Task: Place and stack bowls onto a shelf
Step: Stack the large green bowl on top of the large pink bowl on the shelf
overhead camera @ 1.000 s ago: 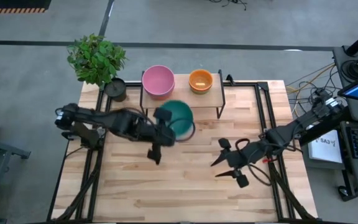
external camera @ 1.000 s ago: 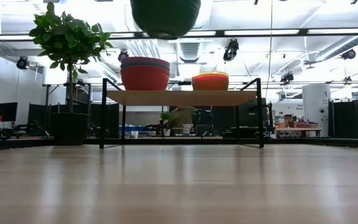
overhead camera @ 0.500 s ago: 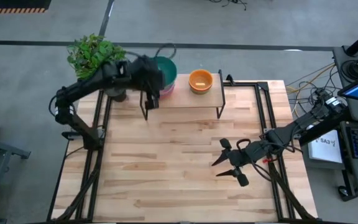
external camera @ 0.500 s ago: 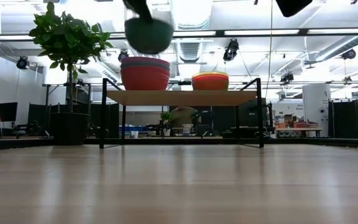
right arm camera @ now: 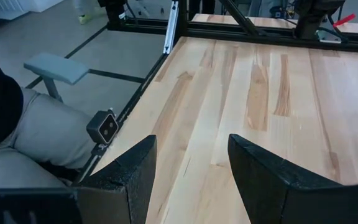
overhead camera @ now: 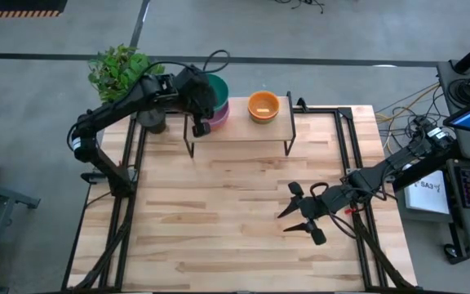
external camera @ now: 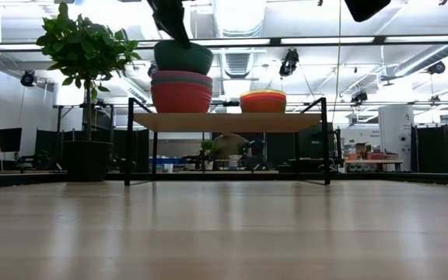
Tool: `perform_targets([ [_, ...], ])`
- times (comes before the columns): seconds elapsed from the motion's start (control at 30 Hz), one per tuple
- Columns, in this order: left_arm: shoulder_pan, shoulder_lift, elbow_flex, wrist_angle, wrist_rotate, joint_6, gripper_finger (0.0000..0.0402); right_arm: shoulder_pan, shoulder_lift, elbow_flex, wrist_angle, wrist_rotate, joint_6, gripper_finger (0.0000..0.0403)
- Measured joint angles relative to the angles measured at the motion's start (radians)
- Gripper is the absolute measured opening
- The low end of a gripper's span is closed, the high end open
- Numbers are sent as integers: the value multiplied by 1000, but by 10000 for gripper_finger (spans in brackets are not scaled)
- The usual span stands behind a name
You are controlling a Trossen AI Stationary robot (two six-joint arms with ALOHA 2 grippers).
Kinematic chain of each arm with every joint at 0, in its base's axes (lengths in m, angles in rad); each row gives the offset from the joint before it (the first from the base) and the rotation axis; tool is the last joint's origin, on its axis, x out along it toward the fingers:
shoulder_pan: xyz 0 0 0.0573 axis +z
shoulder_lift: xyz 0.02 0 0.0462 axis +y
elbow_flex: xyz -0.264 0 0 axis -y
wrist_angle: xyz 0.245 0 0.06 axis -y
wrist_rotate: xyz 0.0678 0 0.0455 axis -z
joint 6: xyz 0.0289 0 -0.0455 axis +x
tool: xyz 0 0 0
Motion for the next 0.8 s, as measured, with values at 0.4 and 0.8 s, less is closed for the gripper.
perform_targets([
  [0.4,0,0,-2,0,0,-30,61,0,0,0,-3,0,-5,187],
  [0.8,-45,-47,-29,68,-3,-84,104,0,0,-35,62,0,-99,187],
])
